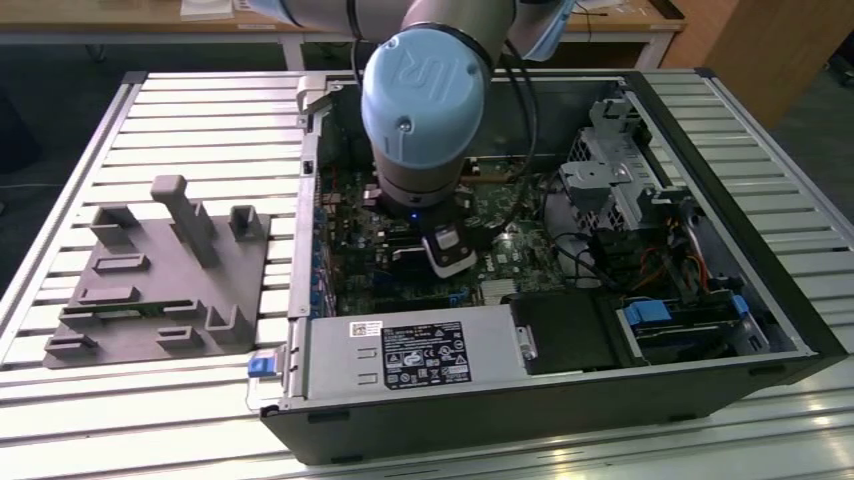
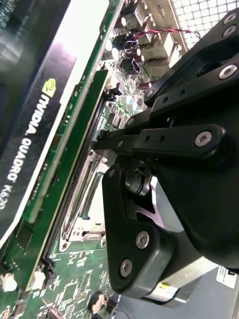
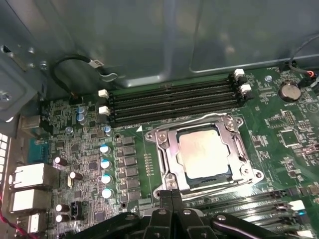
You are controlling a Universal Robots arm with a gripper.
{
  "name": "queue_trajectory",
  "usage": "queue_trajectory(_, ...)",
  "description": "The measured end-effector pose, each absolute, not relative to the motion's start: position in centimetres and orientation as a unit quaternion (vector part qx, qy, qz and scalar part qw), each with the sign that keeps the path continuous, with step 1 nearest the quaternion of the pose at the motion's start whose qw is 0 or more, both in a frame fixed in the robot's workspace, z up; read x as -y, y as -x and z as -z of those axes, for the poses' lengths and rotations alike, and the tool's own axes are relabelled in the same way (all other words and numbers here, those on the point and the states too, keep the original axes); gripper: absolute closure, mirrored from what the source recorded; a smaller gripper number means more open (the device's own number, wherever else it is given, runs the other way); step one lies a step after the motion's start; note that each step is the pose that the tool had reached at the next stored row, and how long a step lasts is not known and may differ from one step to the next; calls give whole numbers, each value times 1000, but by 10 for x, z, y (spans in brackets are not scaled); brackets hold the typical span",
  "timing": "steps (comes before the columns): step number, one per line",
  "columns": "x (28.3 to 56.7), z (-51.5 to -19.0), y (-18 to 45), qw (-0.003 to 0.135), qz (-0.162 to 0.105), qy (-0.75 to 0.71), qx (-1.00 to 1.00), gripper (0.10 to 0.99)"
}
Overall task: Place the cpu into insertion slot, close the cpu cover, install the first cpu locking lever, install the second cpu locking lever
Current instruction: 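Install the second cpu locking lever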
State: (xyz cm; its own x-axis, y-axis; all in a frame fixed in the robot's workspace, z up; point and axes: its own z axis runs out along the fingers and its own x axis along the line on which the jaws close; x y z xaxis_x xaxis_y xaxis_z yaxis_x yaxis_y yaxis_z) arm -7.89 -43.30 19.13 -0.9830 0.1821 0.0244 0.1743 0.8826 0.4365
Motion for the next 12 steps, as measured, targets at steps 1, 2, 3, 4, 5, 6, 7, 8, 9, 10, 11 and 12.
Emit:
queue_trajectory(1, 433, -191, 79, 8, -226, -92, -970, 980)
queue_trajectory(2, 433, -190, 80, 8, -227, -92, -970, 980)
queue_trajectory(3, 433, -189, 80, 8, -227, -92, -969, 980)
queue_trajectory(4, 433, -189, 80, 8, -227, -92, -969, 980)
queue_trajectory(5, 433, -188, 81, 8, -227, -92, -969, 980)
queue_trajectory(6, 432, -187, 81, 8, -227, -92, -969, 980)
queue_trajectory(7, 432, -187, 81, 8, -227, -92, -969, 980)
queue_trajectory(8, 431, -187, 81, 8, -227, -92, -969, 980)
queue_trajectory(9, 430, -186, 81, 8, -227, -92, -969, 980)
queue_trajectory(10, 429, -186, 81, 8, -227, -92, -969, 980)
queue_trajectory(11, 428, -186, 81, 8, -227, -92, -969, 980)
queue_trajectory(12, 428, -185, 82, 8, -227, -92, -969, 980)
